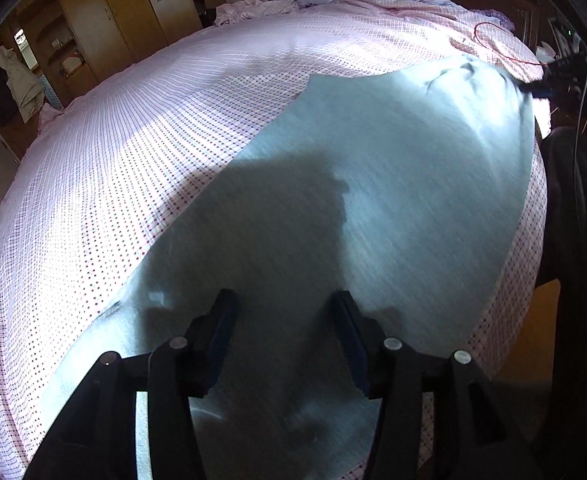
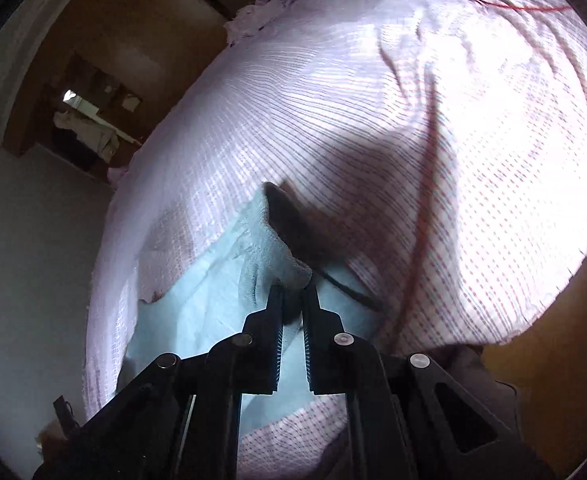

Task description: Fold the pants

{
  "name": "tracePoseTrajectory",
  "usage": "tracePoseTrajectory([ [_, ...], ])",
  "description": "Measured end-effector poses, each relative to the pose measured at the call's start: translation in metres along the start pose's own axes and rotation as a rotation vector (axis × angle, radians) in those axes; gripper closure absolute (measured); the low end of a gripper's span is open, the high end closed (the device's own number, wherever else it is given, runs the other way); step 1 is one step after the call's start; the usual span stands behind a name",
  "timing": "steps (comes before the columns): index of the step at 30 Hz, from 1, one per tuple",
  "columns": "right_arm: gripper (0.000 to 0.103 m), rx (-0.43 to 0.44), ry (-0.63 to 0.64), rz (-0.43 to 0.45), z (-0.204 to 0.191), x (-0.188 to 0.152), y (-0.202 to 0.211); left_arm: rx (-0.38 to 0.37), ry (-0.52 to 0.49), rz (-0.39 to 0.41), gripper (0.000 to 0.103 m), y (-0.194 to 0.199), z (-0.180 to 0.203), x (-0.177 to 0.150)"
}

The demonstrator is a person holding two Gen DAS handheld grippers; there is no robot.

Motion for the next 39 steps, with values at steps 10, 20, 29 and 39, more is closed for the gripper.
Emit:
tracePoseTrajectory([
  [10,0.101,-0.055,0.003,-0.008,0.019,-0.004,-0.022,0.011,-0.009,0.002,0.049,0.005,0.004,0.0],
  [20,0.074,-0.189,0.157,0.157,-0.007,-0.012,0.0,0.033,-0.021,-0.002,0.049,0.016,0.007,0.003],
  [29,0.103,0.05,0.599,0.143,-0.126,-0.032,-0.024,0.046,0.015,-0.047,0.049,0.017,-0.001,-0.014],
  [39,0.103,-0.146,0.594,0.075,-0.109,0.038,-0.151,0.068,-0.005,-0.124,0.049,0.016,-0.004,-0.047],
])
Point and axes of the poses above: each gripper's, at about its wrist camera, not at the fingertips, and y roughly against the way its jaws point, z to its right, x to its top, the point moved 1 cm from there along -y, roughly the way its jaws point, and after that the axes turned 11 degrees about -y, right-handed, at the moved point
